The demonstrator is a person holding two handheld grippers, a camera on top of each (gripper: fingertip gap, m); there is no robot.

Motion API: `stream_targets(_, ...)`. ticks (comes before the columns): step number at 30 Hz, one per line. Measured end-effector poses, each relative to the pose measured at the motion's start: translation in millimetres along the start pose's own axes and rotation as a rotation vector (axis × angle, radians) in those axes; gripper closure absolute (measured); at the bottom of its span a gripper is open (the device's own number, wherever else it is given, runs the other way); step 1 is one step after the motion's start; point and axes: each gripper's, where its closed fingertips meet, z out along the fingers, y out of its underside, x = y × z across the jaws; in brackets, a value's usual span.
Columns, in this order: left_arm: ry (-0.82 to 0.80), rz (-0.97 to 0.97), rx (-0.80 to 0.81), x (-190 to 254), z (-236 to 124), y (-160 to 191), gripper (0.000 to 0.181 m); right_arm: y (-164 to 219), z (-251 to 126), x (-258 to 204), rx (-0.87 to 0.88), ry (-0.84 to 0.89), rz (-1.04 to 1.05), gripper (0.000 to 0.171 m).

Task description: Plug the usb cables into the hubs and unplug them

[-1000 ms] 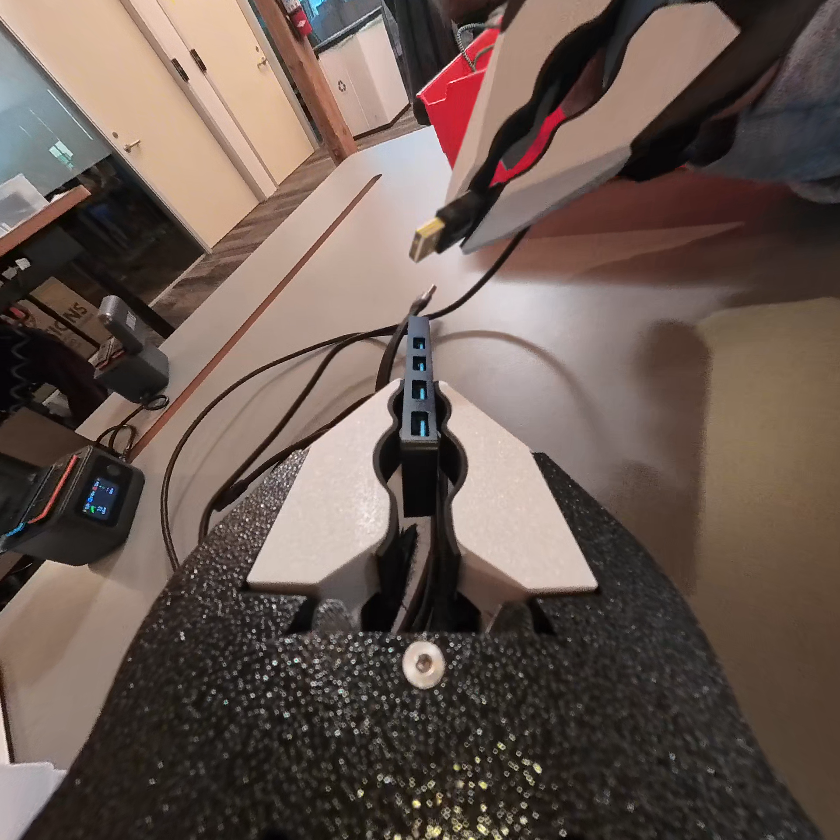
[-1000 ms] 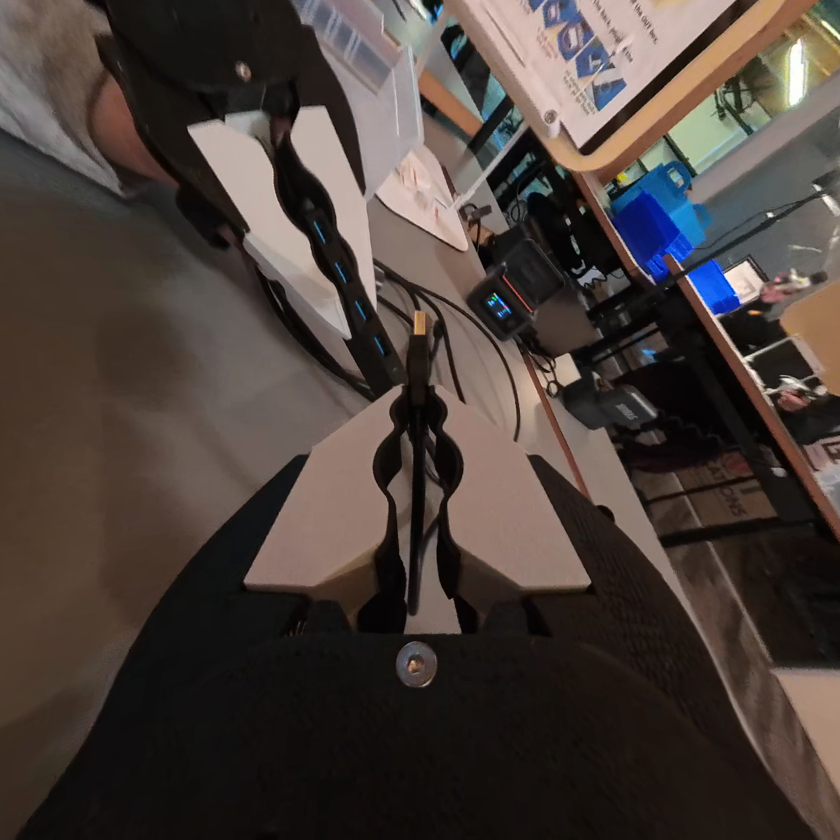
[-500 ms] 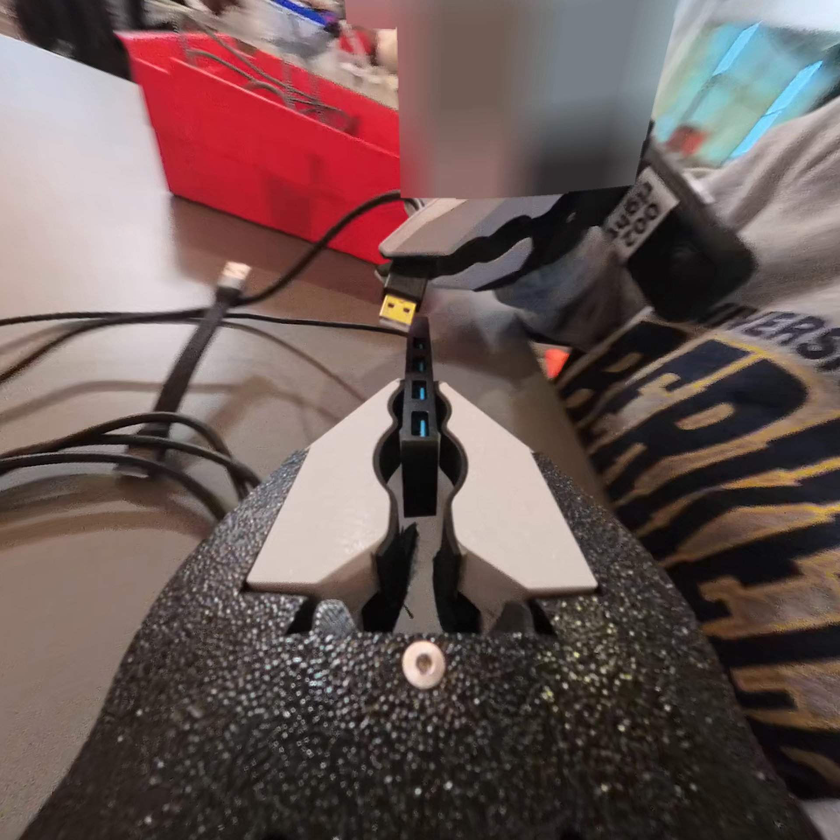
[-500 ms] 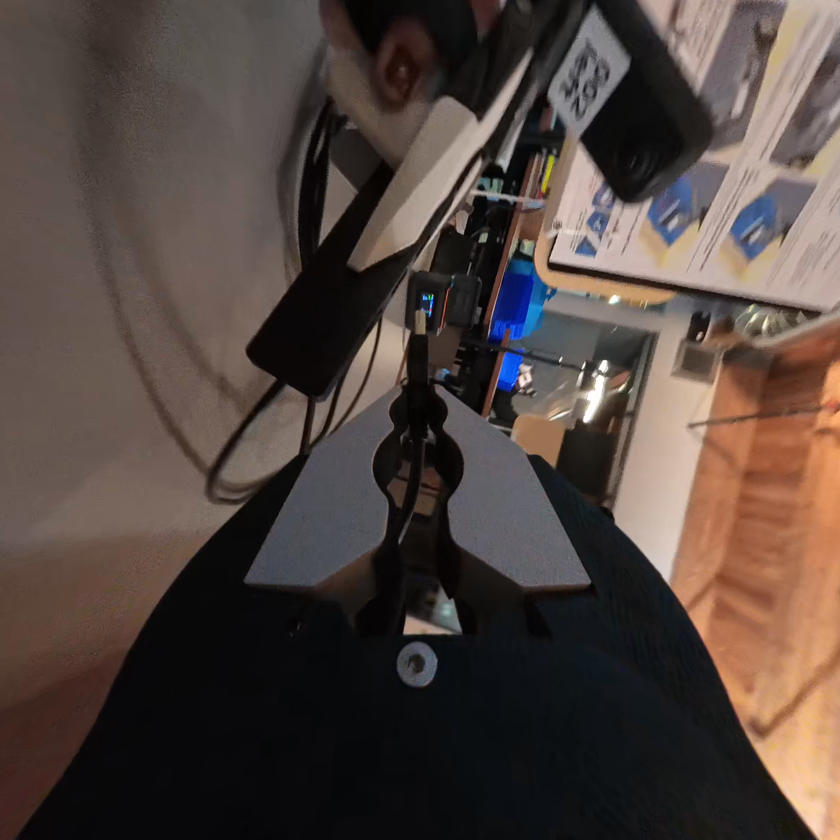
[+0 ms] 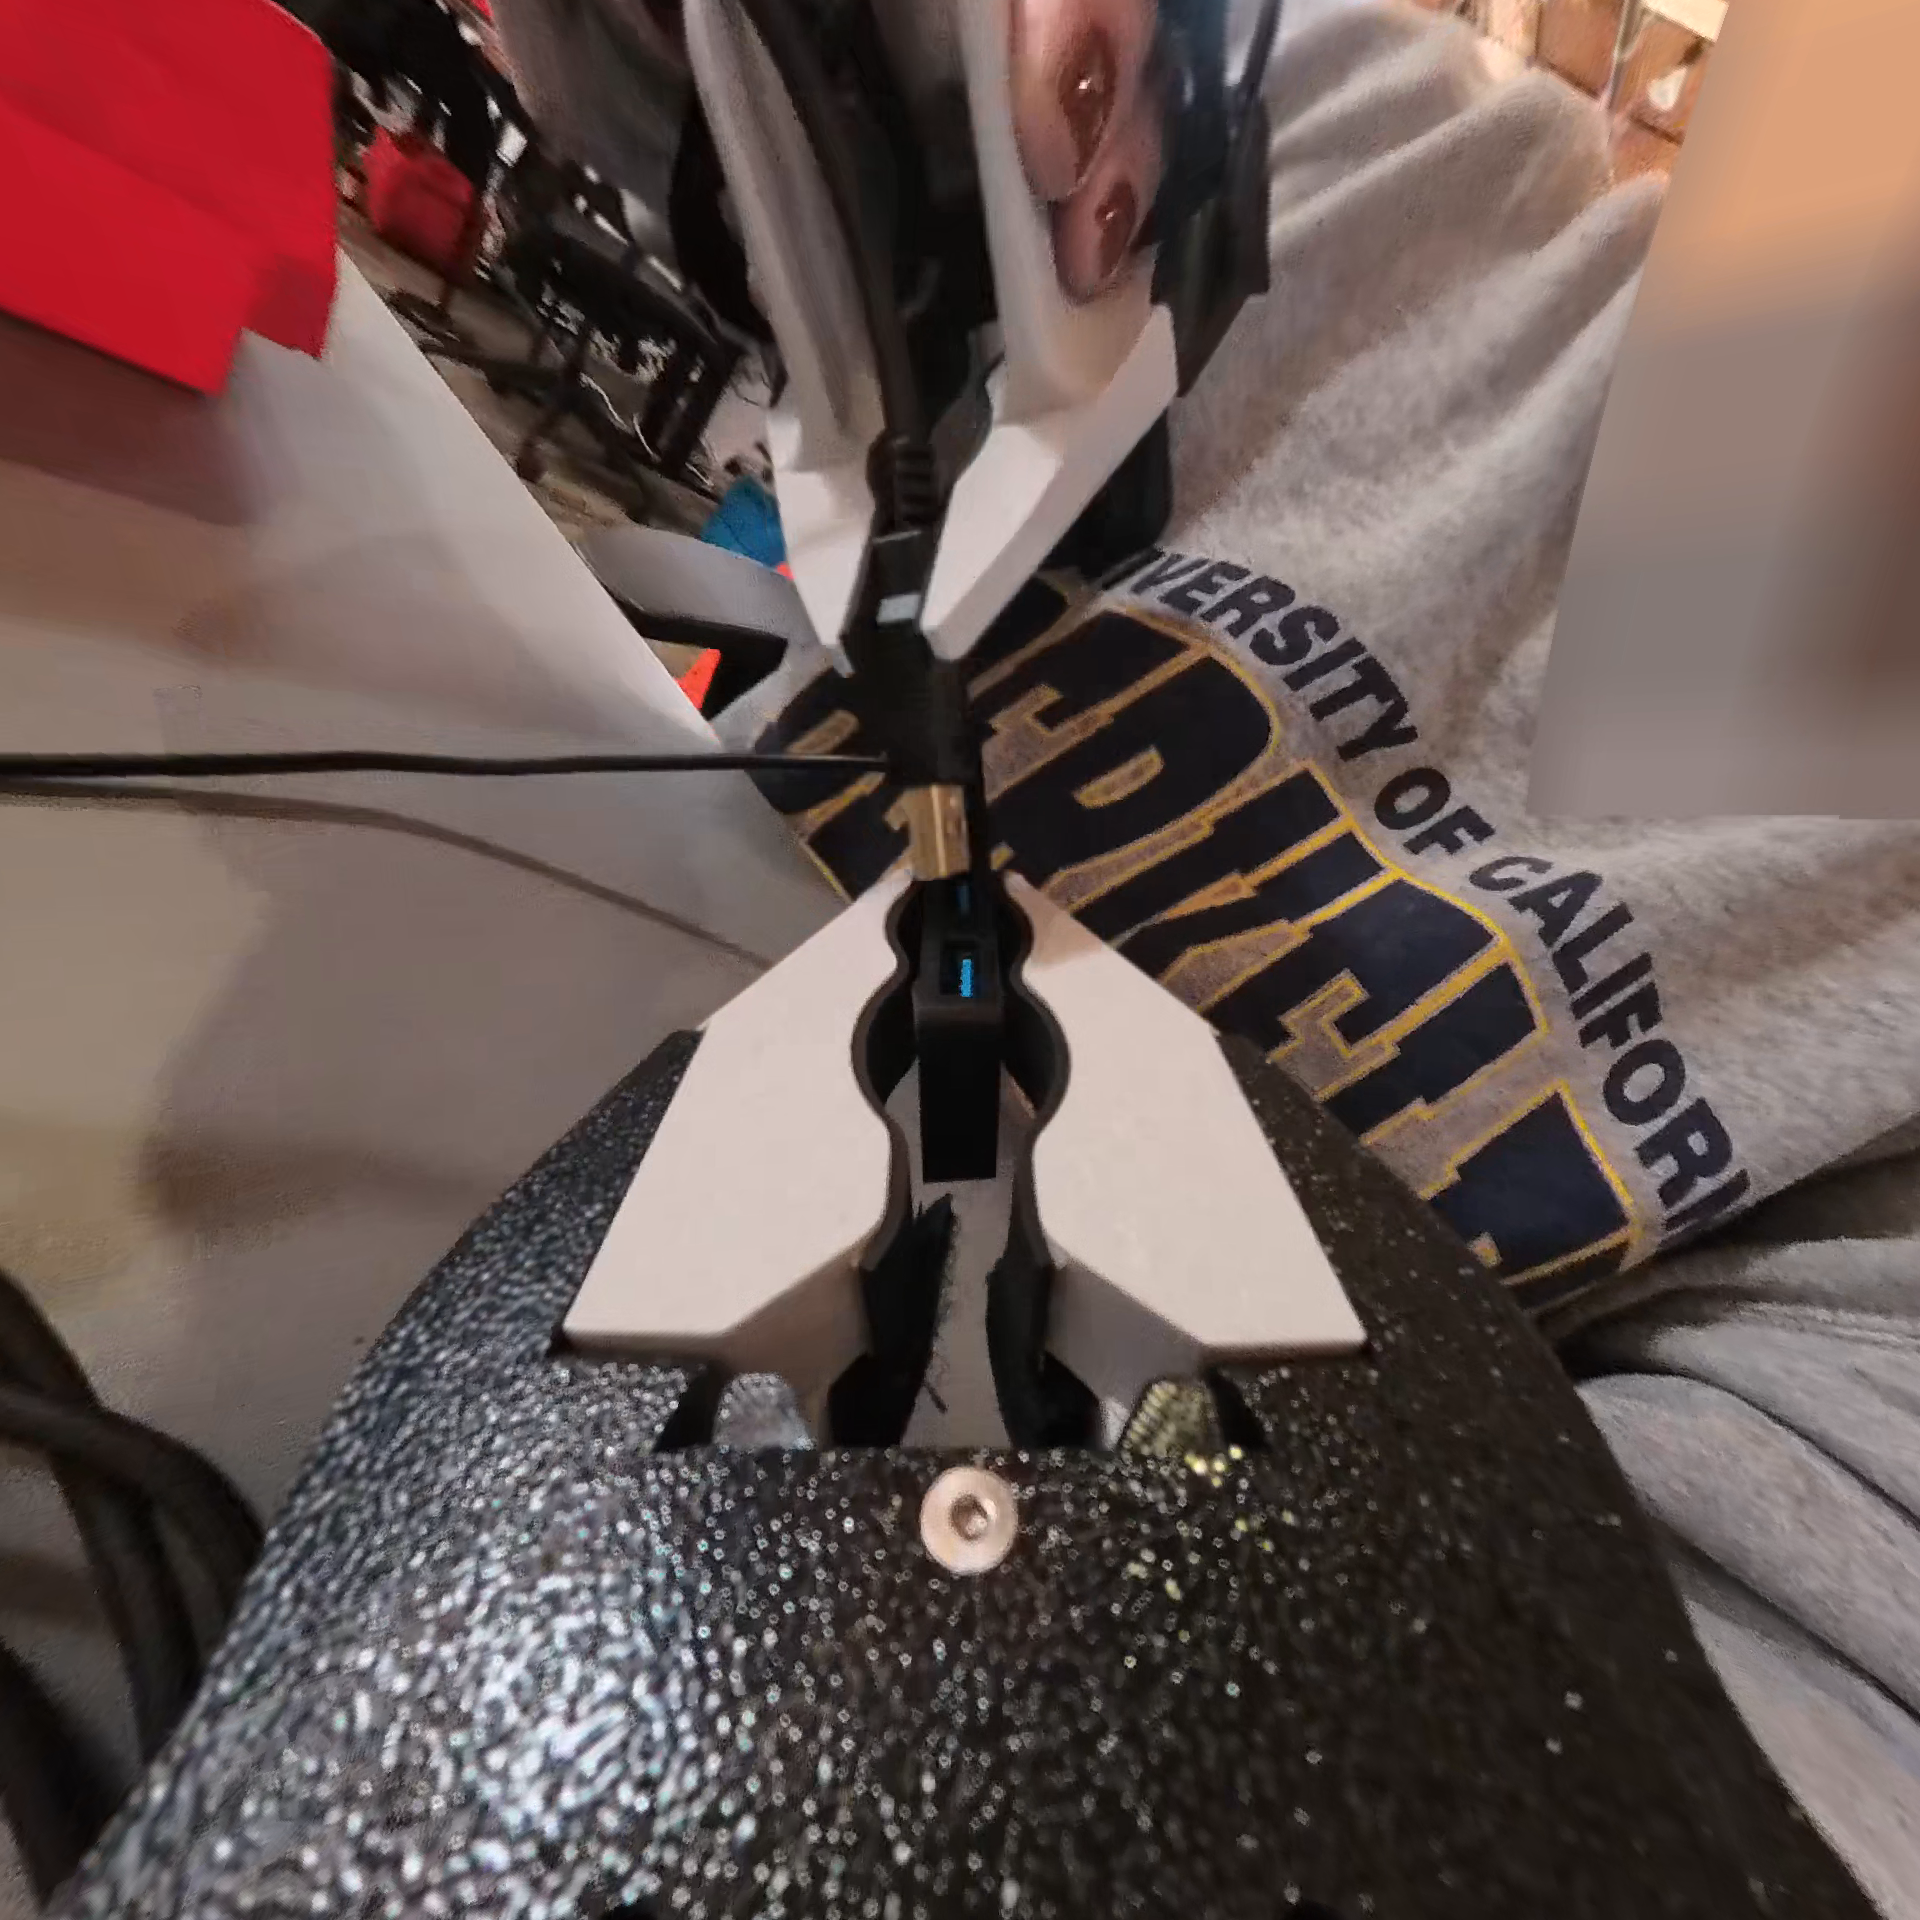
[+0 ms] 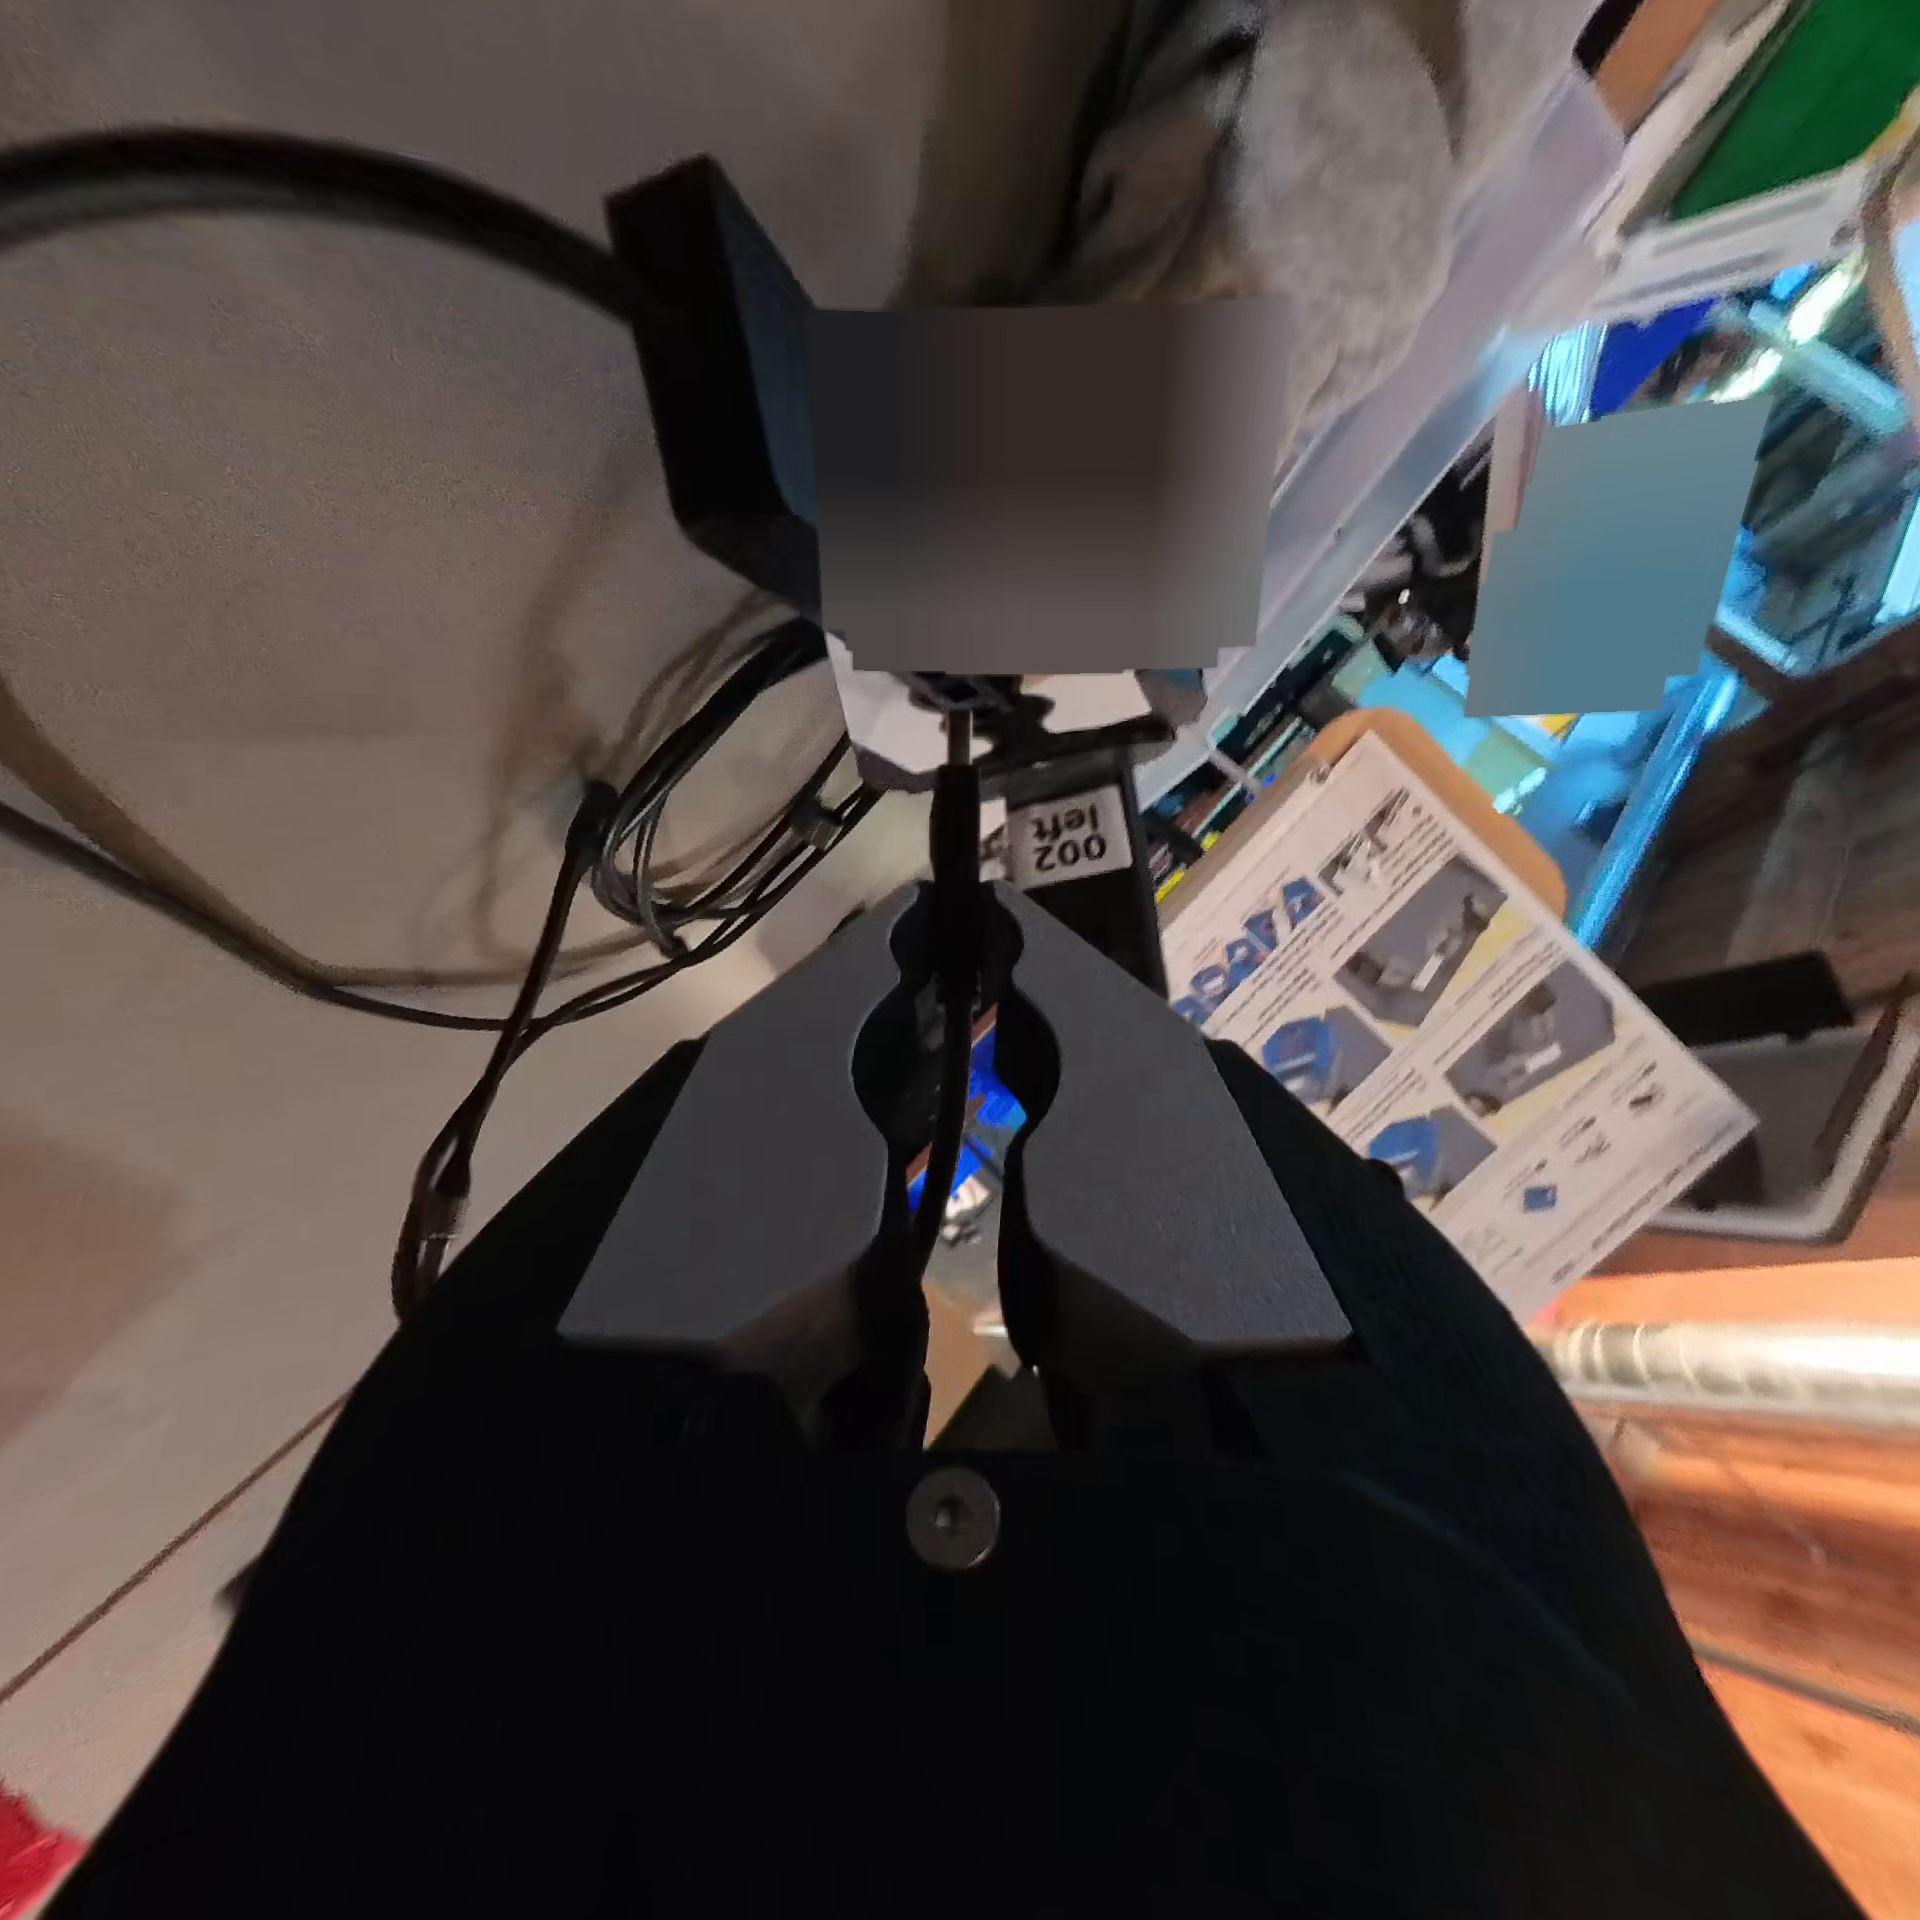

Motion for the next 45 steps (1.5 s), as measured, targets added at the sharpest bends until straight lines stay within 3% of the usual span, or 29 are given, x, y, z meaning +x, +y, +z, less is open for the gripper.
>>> stream_targets(4,-0.006,-0.021,-0.051,-2.0,4.9,8.1,0.172,-13.0,-1.5,0.9,0.091,0.019,-0.063,0.166)
stream_targets(9,-0.034,-0.077,-0.228,-7.6,16.7,36.1,0.172,-32.6,0.8,-12.5,0.154,-0.018,-0.162,0.166)
stream_targets(17,-0.056,-0.107,-0.322,-11.3,20.2,51.8,0.172,-50.4,3.4,-14.5,0.170,0.051,-0.295,0.165)
stream_targets(35,-0.055,-0.036,-0.366,-11.1,21.3,54.9,0.173,-61.1,26.2,-12.9,0.155,0.141,-0.378,0.167)
stream_targets(45,-0.082,-0.085,-0.391,-17.0,23.6,60.0,0.172,-64.3,29.6,-19.6,0.190,0.105,-0.383,0.166)
